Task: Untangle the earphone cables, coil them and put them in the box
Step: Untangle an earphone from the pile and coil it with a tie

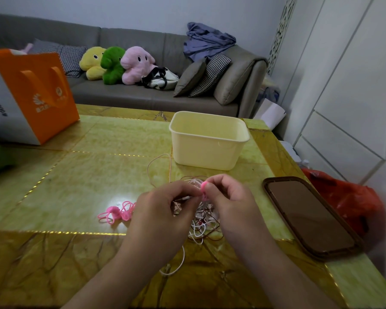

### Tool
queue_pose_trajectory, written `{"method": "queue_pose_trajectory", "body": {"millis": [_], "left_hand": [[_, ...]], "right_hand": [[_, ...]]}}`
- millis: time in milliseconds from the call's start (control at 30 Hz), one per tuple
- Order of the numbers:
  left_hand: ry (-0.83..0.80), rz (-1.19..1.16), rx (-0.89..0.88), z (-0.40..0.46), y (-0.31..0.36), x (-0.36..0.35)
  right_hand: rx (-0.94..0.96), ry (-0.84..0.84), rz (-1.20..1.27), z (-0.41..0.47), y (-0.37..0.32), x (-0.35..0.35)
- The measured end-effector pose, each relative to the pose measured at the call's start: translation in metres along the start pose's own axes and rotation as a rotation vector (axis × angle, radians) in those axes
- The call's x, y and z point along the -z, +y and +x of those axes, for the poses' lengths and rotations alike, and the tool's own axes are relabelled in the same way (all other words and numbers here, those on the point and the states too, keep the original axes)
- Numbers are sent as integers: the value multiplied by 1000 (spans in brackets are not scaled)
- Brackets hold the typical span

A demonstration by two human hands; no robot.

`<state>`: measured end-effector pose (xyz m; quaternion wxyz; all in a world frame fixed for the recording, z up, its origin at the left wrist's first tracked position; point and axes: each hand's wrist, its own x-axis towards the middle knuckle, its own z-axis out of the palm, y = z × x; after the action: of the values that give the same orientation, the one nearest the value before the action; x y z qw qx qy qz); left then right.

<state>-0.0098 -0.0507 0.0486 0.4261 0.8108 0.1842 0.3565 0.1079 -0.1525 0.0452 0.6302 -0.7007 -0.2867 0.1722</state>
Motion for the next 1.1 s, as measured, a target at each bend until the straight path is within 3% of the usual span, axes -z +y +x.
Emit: {"method": "queue_pose_trajectory", "body": {"millis": [133,333,500,667,933,1100], "left_hand": [[4,40,-45,-1,-3,-2],[-40,-175,146,1,-14,-3],[-61,-307,156,4,-11,-2],[-4,-241,74,4,-16,-3],[-39,-229,59,4,-17,-4],[-47,-254,81,5,-18,-3]], "right_hand": [[-9,-24,-14,0,0,-1],[128,-70,-128,-3,-7,4],[175,-39,-113,-6,-9,7],[230,-45,-172,-7,-10,9],[522,-14,-410,-8,-5,10],[480,-49,-366,-8,-6,12]]}}
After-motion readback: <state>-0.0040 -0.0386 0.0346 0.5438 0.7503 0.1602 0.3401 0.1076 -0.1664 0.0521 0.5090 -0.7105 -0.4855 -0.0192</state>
